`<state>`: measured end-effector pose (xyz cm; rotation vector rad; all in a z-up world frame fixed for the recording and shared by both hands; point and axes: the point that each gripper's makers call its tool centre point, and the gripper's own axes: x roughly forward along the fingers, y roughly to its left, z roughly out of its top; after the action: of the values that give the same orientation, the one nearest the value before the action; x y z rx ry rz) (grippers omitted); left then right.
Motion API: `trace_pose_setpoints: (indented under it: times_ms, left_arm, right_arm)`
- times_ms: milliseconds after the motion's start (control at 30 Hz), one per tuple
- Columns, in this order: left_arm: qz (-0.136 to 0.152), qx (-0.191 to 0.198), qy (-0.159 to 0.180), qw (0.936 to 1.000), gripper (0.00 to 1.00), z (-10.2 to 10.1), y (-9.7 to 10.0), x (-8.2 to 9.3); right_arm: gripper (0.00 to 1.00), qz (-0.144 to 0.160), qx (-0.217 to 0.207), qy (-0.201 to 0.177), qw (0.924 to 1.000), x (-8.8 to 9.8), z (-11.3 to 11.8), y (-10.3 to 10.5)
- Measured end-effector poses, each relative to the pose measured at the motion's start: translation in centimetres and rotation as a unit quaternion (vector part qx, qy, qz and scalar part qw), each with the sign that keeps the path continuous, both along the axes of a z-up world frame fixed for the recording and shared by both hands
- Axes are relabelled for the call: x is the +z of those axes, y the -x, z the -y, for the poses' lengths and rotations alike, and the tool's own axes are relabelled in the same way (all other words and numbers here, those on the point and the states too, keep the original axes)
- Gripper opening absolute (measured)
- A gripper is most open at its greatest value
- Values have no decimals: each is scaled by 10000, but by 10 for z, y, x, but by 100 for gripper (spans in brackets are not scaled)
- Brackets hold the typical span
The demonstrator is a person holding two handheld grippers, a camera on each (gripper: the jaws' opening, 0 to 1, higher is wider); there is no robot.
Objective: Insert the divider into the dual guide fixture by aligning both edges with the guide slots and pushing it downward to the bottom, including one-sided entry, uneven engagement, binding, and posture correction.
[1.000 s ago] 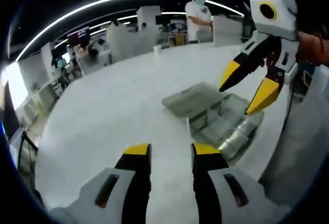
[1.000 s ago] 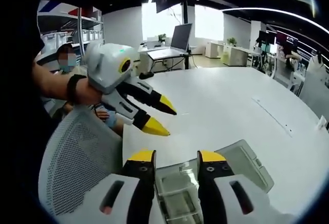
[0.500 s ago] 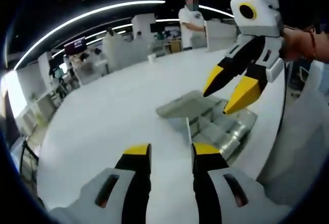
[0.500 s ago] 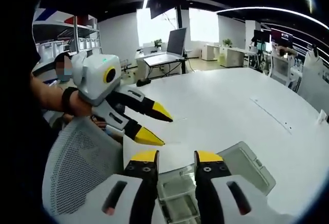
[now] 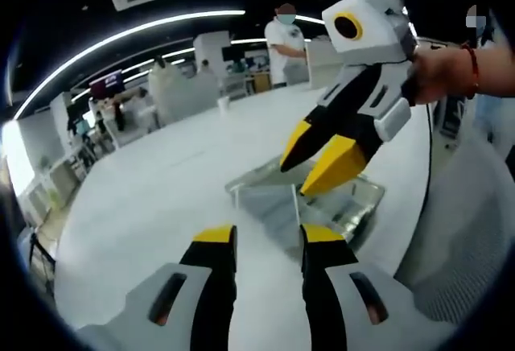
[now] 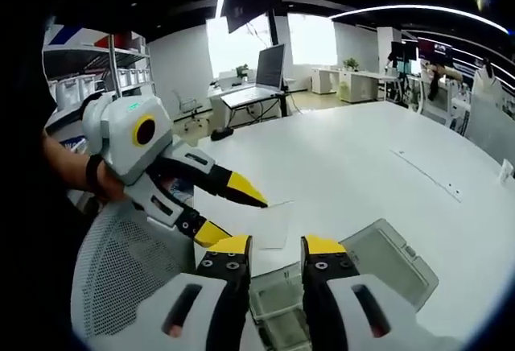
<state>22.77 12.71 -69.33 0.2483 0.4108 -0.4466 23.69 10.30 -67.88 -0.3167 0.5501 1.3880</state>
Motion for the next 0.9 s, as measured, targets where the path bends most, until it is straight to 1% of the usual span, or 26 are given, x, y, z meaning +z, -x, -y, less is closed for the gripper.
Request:
trace_pose_setpoints:
  times_ms: [233,300,367,400,500,633,733,800,833,867,900]
  left_arm:
    - [99,-194,4,9998,29,13,2,4]
    - [126,-269,42,9996,29,18,2,5]
    - [174,-318,9,9993,29,20,2,6]
    - [201,-331,21,9992,29,21,2,7]
    - [268,-343,38,9990,29,22,1,11]
    - [305,-359,10,9989,29,23,1,12]
    - [339,-377,20,9987,29,23,1,13]
    - [361,-390,16,9986,29,24,0,15]
    - [335,-412,-40,9986,29,24,0,14]
    - [376,-415,-27,9984,29,24,0,16]
    - [383,-391,5,9985,29,24,0,17]
  right_arm:
    - [19,-146,-100,23,9998,-2,4,-1]
    - [17,-262,-182,21,9995,-2,5,-2]
    - [16,-503,-284,-81,9983,-1,5,-2]
    - [15,-581,-340,-94,9977,-1,6,-3]
    - [12,-610,-366,-79,9974,-1,8,-4]
    - [11,-703,-411,-141,9966,0,9,-4]
    - [8,-759,-466,-173,9959,1,9,-5]
    - [3,-879,-456,-186,9949,-1,9,-3]
    - [4,-961,-494,-240,9939,0,9,-3]
    - [3,-973,-508,-234,9937,-1,10,-4]
    - [3,-988,-551,-305,9931,1,9,-5]
